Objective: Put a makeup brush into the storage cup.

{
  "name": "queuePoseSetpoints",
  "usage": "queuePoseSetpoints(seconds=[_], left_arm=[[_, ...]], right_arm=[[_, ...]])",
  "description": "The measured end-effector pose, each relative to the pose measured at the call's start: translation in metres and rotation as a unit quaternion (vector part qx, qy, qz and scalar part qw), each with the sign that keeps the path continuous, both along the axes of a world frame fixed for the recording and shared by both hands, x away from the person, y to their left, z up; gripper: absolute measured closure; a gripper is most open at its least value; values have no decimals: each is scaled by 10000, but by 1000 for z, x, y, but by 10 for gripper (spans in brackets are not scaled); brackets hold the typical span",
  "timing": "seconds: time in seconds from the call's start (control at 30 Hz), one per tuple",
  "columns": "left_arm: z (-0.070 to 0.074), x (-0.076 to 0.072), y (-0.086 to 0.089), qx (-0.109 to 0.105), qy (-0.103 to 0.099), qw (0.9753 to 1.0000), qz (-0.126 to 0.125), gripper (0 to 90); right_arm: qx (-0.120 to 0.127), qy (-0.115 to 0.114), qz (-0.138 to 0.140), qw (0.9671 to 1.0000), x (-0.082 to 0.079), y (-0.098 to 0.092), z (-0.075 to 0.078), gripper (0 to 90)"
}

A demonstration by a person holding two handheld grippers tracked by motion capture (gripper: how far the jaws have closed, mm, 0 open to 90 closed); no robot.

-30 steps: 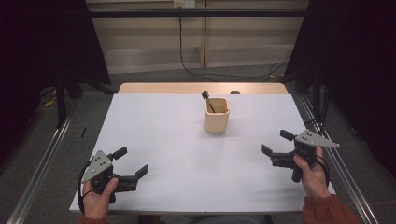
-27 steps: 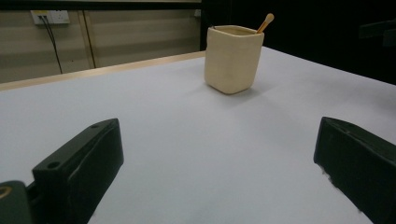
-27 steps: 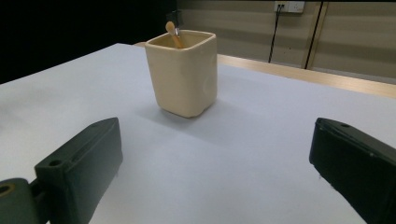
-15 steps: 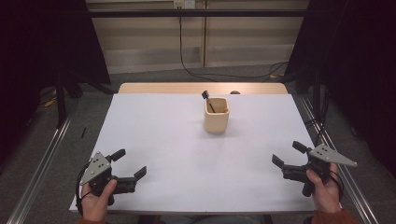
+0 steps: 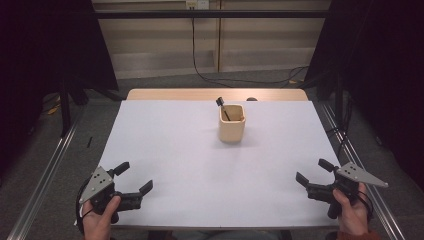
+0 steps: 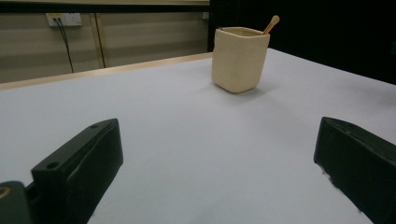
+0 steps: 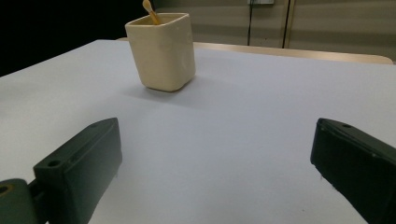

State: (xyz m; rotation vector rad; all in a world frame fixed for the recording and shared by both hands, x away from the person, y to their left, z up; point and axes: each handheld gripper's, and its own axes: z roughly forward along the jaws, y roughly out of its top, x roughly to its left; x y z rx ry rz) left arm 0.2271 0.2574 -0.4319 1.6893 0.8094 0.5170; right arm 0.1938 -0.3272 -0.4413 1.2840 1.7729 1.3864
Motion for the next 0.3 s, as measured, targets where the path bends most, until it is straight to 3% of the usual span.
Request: queuePoseSetpoints(seconds=[0.1, 0.17, 0.3], left_arm=[[0, 1, 1, -9, 29, 10000, -43, 13], [-1, 1, -1, -3, 34, 9999, -160, 12], [-1, 3, -4, 31, 63, 9998, -164, 9]], right_arm=[[52, -16, 17, 10000, 0, 1, 1, 16], [10, -4, 25, 10000, 1, 1, 1, 21], [-85, 27, 14, 10000, 1, 1, -1, 20]])
